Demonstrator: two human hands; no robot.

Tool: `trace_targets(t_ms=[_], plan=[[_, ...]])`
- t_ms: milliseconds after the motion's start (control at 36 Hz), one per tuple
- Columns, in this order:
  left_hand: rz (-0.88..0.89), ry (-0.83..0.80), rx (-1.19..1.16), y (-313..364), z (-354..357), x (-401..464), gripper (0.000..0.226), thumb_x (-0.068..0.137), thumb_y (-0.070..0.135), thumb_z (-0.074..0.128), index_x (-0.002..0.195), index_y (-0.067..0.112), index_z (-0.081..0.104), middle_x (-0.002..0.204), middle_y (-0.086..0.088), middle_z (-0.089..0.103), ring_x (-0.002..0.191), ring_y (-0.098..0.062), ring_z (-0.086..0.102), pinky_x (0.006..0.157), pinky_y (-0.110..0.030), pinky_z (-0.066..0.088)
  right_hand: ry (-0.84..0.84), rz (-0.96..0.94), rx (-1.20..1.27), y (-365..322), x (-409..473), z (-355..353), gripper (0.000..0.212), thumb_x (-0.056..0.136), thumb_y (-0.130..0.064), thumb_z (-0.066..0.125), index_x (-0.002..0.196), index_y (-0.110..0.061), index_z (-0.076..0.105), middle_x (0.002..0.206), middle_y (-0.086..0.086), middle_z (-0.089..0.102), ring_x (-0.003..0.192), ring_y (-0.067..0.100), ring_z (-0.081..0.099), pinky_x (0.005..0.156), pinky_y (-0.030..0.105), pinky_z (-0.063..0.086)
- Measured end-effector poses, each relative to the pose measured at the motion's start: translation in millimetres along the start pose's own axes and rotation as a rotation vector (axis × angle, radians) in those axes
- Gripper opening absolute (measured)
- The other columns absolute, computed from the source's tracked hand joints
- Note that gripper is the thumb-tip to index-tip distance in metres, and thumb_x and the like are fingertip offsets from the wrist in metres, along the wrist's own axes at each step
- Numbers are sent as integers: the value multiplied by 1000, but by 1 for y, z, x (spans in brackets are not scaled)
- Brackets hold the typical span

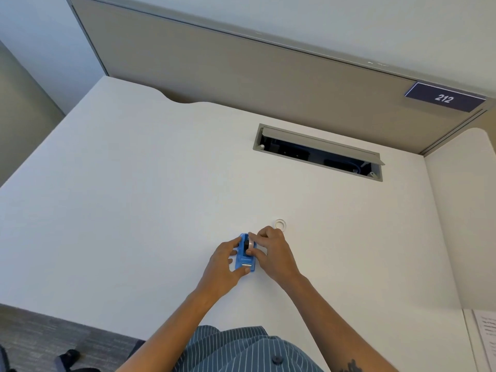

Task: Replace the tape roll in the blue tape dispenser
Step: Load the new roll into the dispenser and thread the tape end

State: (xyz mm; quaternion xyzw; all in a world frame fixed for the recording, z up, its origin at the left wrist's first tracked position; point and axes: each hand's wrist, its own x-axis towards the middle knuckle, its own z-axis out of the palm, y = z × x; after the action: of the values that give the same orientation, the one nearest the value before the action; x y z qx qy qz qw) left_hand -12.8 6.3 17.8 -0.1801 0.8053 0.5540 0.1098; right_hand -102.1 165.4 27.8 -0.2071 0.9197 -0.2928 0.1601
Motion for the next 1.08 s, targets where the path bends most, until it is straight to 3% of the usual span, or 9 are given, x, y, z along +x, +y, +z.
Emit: trace_targets(t_ms=[167, 528, 639, 1083], plan=[[-2, -1, -2, 1, 1, 0, 84, 85, 19, 89, 156, 14, 45, 152, -7, 55, 132, -20, 61, 114, -39, 52, 77, -35, -13, 0, 0, -1, 20, 98, -13, 75, 116, -18, 84, 104, 2, 71, 102, 21, 57, 81, 29, 50], [-5, -2, 4, -2, 1, 0, 84, 85, 19, 89, 157, 17, 45, 150, -5, 56, 129, -16, 60, 107, -27, 49, 138, 11, 21, -7, 2, -6, 11, 97, -17, 76, 101, -18, 87, 99, -6, 77, 101, 18, 63, 80, 32, 55], [-12, -6, 2, -3, 2, 0, 85, 84, 20, 89, 157, 16, 45, 151, -5, 56, 131, -19, 60, 110, -32, 51, 139, 40, 25, -9, 1, -5, 10, 98, -17, 75, 99, -19, 85, 99, -7, 77, 100, 16, 63, 79, 34, 57], [-8, -19, 9, 5, 2, -2, 84, 85, 20, 89, 156, 16, 44, 152, -6, 56, 131, -17, 61, 106, -24, 48, 92, 103, 26, -11, -1, -5, 15, 97, -20, 76, 110, -22, 83, 104, -8, 73, 102, 13, 58, 75, 24, 47]])
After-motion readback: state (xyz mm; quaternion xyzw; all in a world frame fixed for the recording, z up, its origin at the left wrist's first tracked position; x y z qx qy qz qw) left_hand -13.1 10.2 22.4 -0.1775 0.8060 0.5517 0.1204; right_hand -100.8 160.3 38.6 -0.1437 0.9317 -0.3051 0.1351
